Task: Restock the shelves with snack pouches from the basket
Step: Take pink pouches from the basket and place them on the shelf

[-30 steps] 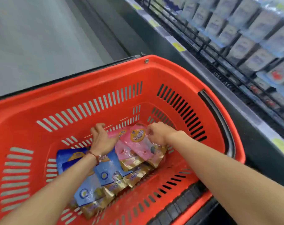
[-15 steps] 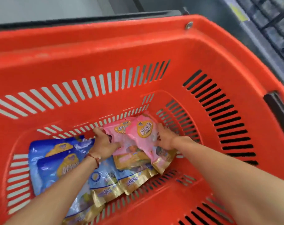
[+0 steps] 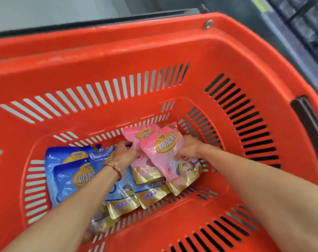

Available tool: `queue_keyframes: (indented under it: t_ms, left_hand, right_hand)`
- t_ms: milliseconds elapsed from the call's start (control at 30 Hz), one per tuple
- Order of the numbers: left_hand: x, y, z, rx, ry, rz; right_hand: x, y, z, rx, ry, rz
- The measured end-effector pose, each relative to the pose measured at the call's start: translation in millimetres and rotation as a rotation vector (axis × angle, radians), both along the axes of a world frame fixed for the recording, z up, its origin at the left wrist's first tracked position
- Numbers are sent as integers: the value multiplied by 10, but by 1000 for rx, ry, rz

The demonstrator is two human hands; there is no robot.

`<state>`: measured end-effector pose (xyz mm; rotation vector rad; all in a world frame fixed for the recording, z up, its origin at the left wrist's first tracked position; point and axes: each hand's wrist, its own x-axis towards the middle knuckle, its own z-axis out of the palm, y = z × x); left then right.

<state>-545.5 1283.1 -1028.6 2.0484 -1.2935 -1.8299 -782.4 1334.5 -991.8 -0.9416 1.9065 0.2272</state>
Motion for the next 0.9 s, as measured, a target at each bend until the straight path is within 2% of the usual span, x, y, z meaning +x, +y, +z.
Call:
queue_keyframes:
  t_ms: [133,233,367,500,733,900]
  left_hand:
    - [-28,81,174,70,148,-78]
    - [-47,197,376,106,228,-96]
    - [-73,309,608,-7,247,-149]
    - [-91,350,1030,-204,243,-191]
    - [-2,312,1603,-433,263,-272]
    - [-45,289,2076,-681,319,-254]
  right_hand:
    - [-18,47,282,-116,-64,-100]
    - [-49,83,519,-81,-151,-73]
    - [-77,210,744,-118,-149,-131]
    - [-250,276,705,-374,-61,-292]
    - [125,584,1840,-827,215,-441]
    - [357,894,2291,-1137,167,-640]
